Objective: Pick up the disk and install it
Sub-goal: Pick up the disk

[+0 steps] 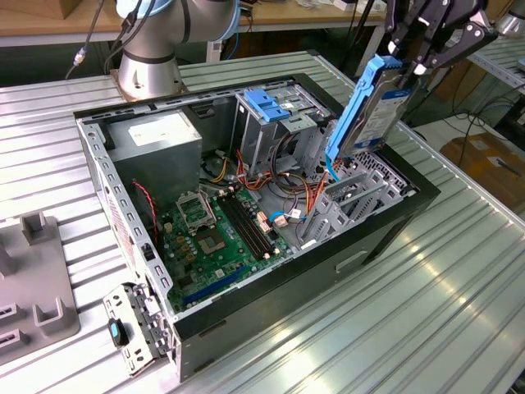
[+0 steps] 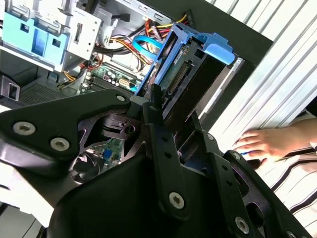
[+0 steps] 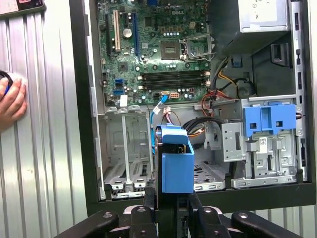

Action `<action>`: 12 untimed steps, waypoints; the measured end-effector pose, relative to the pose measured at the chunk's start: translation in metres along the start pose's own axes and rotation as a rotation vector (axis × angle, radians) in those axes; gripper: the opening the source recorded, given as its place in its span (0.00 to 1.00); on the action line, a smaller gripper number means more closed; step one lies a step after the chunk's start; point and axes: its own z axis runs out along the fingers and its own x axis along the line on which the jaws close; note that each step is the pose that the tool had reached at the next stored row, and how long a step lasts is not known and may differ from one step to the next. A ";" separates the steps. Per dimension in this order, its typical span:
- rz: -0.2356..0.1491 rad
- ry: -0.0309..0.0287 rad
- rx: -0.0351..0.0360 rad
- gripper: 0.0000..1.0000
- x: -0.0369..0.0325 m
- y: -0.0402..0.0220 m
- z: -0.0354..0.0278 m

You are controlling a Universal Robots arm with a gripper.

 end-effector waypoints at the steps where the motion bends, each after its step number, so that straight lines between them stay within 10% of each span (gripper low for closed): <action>1: 0.000 0.0000 0.0000 0.35 0.0026 -0.0002 -0.0001; 12: 0.000 0.0000 0.0000 0.35 0.0091 -0.0006 -0.0002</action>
